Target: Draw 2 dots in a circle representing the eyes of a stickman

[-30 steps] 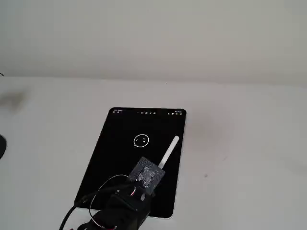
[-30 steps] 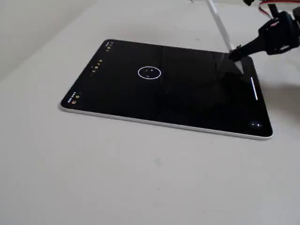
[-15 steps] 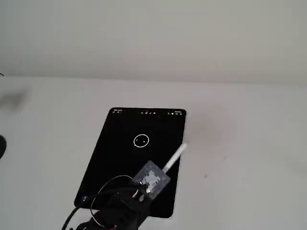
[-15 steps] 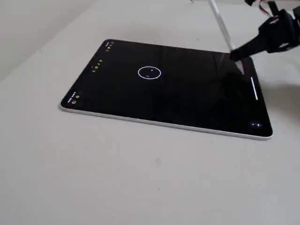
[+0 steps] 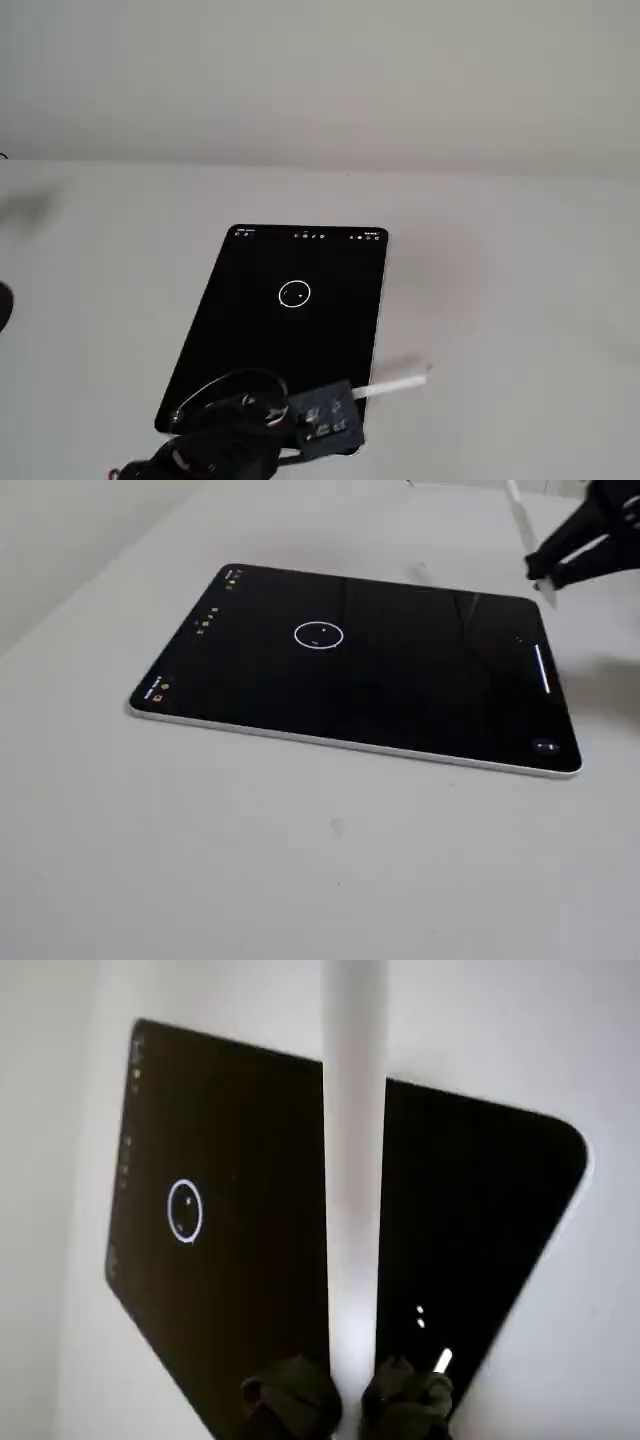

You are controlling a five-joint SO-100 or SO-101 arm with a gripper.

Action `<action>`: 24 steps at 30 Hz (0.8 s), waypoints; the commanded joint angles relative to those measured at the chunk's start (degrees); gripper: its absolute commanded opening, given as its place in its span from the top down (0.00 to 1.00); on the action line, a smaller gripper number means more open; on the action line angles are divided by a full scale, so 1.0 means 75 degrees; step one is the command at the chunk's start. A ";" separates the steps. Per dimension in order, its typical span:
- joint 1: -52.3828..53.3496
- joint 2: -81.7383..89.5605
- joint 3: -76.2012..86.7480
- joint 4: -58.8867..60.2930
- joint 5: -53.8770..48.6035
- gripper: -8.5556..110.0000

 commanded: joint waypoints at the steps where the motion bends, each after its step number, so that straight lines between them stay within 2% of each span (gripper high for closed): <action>1: -0.0094 0.1277 0.0070 0.1066 0.0398 0.93; 10: 0.0445 0.1277 0.0363 0.1523 0.1031 0.93; 24: 0.0434 0.1277 0.0480 0.1723 0.1031 0.93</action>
